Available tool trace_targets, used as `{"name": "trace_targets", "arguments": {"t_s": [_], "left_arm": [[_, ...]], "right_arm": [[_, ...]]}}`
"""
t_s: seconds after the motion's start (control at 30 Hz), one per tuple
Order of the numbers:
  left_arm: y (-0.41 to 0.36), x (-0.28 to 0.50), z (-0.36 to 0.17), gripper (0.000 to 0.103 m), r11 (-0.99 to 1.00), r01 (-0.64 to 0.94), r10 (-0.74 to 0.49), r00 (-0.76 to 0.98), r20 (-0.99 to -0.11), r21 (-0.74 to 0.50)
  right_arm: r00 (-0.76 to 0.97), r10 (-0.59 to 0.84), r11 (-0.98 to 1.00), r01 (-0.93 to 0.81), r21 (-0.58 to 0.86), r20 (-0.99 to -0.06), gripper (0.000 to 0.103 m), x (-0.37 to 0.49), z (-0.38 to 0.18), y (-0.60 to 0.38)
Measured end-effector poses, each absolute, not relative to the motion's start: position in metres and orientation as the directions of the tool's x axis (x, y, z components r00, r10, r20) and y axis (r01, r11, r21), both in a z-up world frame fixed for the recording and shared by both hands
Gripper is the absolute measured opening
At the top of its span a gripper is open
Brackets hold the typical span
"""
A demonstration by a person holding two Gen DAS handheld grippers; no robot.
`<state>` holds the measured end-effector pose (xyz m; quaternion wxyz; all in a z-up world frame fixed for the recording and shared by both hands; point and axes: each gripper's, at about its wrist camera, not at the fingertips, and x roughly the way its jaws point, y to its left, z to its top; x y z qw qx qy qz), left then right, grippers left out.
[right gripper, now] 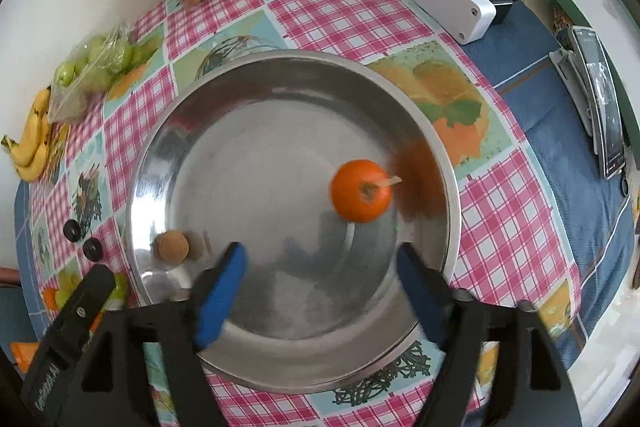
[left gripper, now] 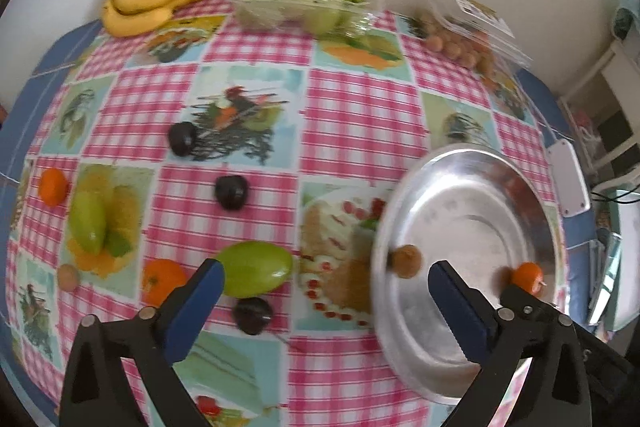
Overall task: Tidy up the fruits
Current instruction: 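Open both tools to drop the orange and kiwi into the steel bowl, then move both tools back toward the remaining fruit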
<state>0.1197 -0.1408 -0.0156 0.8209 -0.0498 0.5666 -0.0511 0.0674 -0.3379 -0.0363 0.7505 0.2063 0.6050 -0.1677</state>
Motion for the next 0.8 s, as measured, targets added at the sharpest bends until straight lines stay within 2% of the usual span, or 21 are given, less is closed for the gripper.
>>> {"name": "trace_targets", "arguments": {"t_s": [0.17, 0.23, 0.57, 0.8], "left_arm": [[-0.127, 0.117, -0.018, 0.103, 0.996, 0.020, -0.093, 0.372, -0.923, -0.092], [-0.122, 0.117, -0.020, 0.103, 0.997, 0.019, -0.079, 0.374, -0.924, -0.078], [-0.107, 0.110, -0.016, 0.103, 1.000, 0.027, -0.009, 0.402, -0.916, 0.002], [-0.098, 0.102, -0.018, 0.103, 1.000, 0.027, -0.005, 0.404, -0.915, 0.007]], "right_arm": [[0.225, 0.003, 0.880, 0.463, 0.109, -0.974, 0.084, 0.070, -0.035, -0.333], [0.230, 0.004, 0.888, 0.447, 0.109, -0.973, 0.100, 0.070, -0.035, -0.329], [0.221, -0.024, 0.918, 0.390, 0.066, -0.975, 0.100, 0.069, -0.035, -0.320], [0.214, -0.035, 0.916, 0.398, 0.055, -0.976, 0.100, 0.070, -0.038, -0.323]]}}
